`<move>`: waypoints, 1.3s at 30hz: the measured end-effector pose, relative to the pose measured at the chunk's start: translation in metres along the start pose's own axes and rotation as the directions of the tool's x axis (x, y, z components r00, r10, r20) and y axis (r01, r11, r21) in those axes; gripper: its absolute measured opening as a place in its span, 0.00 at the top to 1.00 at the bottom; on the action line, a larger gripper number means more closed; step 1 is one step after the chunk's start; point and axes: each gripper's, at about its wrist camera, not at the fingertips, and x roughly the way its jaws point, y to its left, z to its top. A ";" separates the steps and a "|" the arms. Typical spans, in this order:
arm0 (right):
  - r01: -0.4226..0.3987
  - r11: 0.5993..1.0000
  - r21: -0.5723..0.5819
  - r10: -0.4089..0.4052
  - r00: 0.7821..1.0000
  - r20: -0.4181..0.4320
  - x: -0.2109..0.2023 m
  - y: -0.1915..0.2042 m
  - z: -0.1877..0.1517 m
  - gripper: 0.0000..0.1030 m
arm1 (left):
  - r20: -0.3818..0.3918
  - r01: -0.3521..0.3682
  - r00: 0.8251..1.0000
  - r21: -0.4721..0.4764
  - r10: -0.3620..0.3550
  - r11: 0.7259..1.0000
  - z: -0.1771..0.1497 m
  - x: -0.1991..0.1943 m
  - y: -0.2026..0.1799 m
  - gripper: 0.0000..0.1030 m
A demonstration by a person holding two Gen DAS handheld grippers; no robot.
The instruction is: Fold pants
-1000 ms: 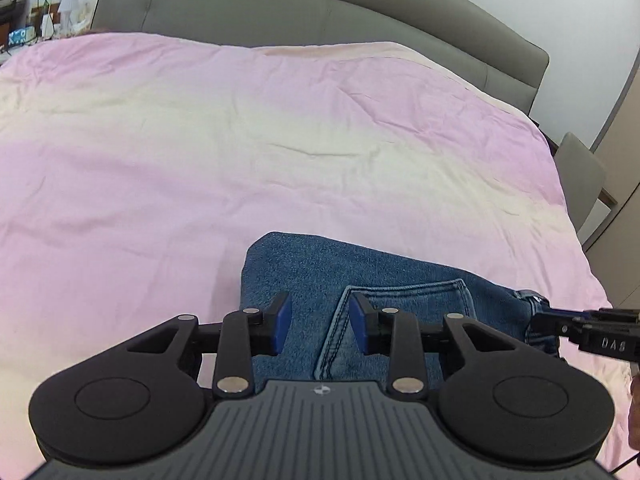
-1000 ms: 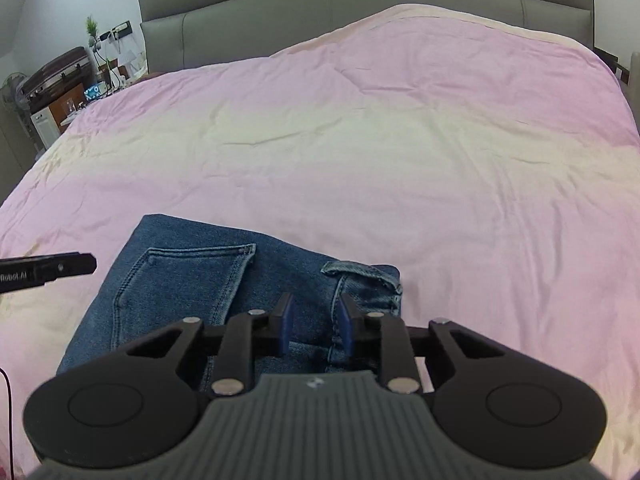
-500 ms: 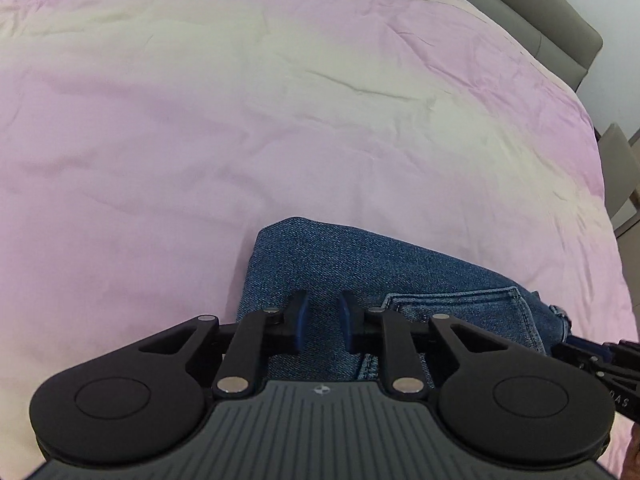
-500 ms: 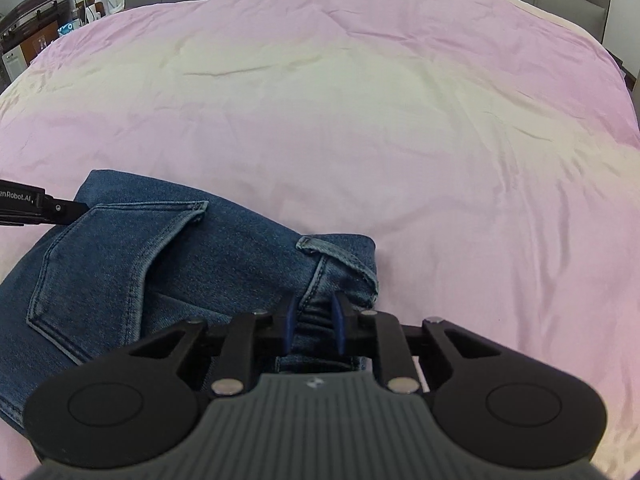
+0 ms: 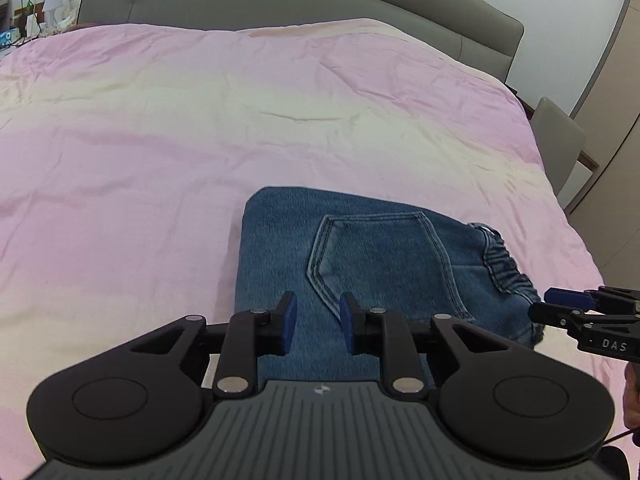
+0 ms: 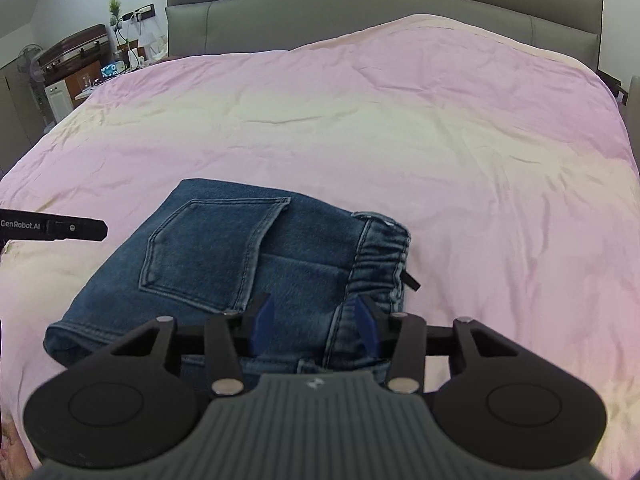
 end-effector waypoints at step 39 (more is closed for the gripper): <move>-0.279 0.621 0.732 0.373 0.927 0.038 0.090 -0.141 -0.055 0.18 | -0.104 0.102 0.983 -0.384 -0.152 0.918 -0.015 0.083 0.083 0.27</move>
